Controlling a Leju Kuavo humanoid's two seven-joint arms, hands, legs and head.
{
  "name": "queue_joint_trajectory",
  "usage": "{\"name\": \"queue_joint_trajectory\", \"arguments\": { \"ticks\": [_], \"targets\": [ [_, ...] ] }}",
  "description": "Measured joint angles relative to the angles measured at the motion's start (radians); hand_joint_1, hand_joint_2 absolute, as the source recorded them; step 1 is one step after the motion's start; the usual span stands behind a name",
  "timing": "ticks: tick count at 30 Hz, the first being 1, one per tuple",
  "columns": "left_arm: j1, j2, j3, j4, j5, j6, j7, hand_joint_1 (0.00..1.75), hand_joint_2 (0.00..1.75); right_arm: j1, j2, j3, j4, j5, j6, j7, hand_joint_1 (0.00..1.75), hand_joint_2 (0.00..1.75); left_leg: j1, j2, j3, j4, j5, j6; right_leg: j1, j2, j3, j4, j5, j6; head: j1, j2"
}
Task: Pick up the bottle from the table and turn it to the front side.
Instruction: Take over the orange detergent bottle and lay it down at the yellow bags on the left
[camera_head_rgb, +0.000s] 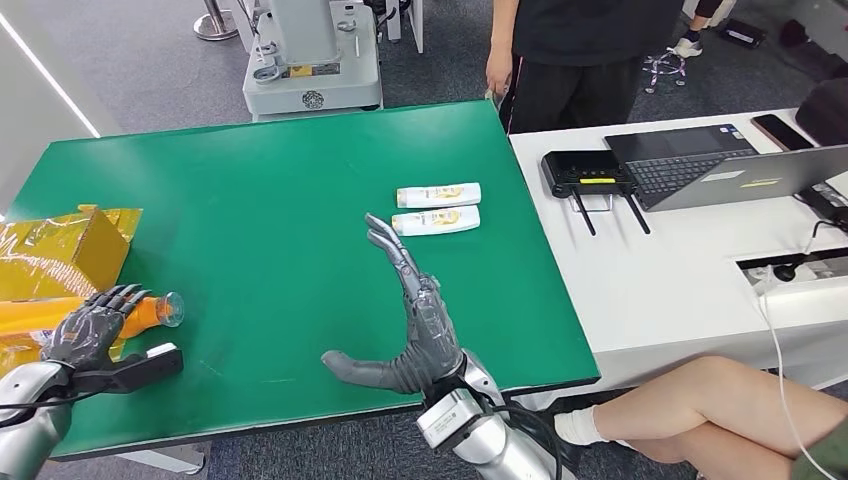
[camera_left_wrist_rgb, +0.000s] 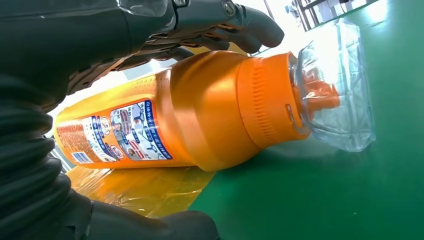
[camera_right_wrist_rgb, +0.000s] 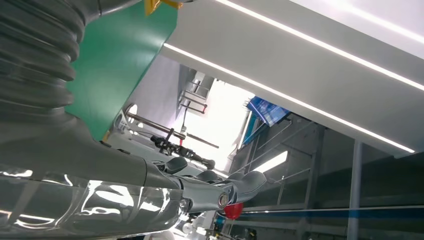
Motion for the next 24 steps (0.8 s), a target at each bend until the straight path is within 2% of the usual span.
{"name": "queue_joint_trajectory", "arguments": {
  "ticks": [22,24],
  "targets": [
    [0.000,0.003,0.006,0.000,-0.001,0.003,-0.001,0.00,1.75,0.001,0.000,0.000,0.000,0.000,-0.007,0.000,0.00,1.75,0.000,0.001,0.000,0.000,0.000,0.000,0.000,0.001,-0.001,0.000,0.000,0.000,0.000,0.000],
    [0.009,0.015,0.013,-0.021,0.012,0.025,-0.017,0.00,1.75,0.009,0.000,0.000,-0.005,0.002,-0.012,-0.002,0.00,1.75,0.000,0.002,0.000,0.000,0.000,-0.001,0.000,0.002,-0.001,0.000,0.000,-0.001,0.000,0.000]
  ]
}}
